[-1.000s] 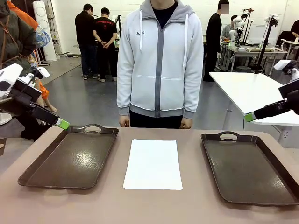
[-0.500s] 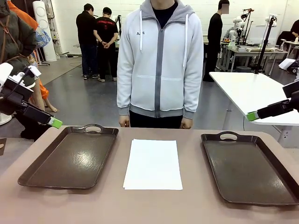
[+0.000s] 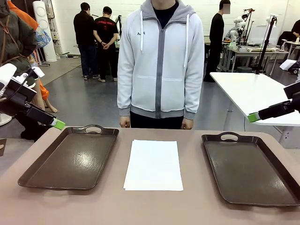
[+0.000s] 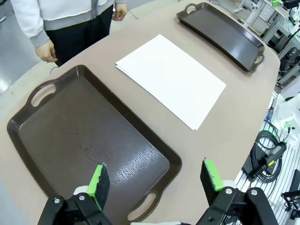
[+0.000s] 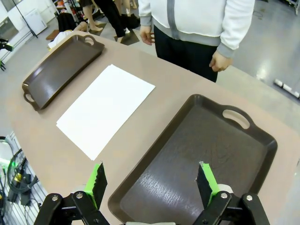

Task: Sort the A4 documents.
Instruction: Receive the A4 Paper.

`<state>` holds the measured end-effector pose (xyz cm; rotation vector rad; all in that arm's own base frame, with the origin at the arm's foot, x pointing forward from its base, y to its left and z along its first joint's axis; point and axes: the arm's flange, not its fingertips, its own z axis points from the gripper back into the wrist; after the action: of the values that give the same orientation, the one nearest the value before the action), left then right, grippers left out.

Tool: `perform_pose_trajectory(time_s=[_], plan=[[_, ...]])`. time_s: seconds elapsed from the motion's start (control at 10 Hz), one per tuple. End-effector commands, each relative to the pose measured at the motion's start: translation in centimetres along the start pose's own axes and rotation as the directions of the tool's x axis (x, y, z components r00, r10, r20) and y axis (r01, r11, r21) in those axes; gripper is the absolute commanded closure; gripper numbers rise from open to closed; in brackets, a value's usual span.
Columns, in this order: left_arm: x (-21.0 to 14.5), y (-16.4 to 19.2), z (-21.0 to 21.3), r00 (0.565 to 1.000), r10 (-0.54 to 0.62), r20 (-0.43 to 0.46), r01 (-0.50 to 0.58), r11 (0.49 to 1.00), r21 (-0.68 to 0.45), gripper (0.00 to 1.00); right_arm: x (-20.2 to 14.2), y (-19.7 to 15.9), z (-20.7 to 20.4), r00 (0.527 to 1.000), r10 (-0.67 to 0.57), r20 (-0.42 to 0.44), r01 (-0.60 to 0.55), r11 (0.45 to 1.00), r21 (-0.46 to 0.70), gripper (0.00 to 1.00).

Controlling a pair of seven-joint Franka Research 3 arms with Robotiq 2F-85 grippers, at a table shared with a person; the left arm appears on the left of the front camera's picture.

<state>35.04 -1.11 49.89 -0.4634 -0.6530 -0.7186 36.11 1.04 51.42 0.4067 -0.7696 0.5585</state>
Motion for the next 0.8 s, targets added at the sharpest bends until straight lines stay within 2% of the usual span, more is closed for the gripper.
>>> perform_pose_trajectory(time_s=[0.0, 0.3, 0.4, 0.5, 0.7], plan=[[-2.7, -1.3, -0.9, 1.000, -0.024, 0.021, 0.024, 1.000, -0.009, 0.00, -1.5, 0.3, -0.6, 1.000, 0.000, -0.004, 0.000, 1.000, 0.023, 0.00], [-2.6, -1.3, -0.9, 1.000, -0.004, 0.021, 0.004, 1.000, -0.012, 0.00, -1.4, 0.4, -0.7, 1.000, 0.000, -0.014, 0.001, 1.000, 0.027, 0.00], [-2.4, -1.3, -1.0, 0.999, 0.042, 0.007, -0.042, 0.999, -0.018, 0.00, -0.1, 0.1, -0.2, 1.000, 0.000, -0.010, 0.000, 1.000, 0.007, 0.00], [0.0, 0.1, 0.1, 1.000, 0.002, 0.003, -0.002, 1.000, 0.001, 0.00, -0.1, 0.1, -0.2, 1.000, 0.000, -0.010, 0.000, 1.000, 0.007, 0.00], [0.0, 0.1, 0.1, 1.000, 0.002, 0.003, -0.002, 1.000, 0.001, 0.00, -0.1, 0.1, -0.2, 1.000, 0.000, -0.010, 0.000, 1.000, 0.007, 0.00]])
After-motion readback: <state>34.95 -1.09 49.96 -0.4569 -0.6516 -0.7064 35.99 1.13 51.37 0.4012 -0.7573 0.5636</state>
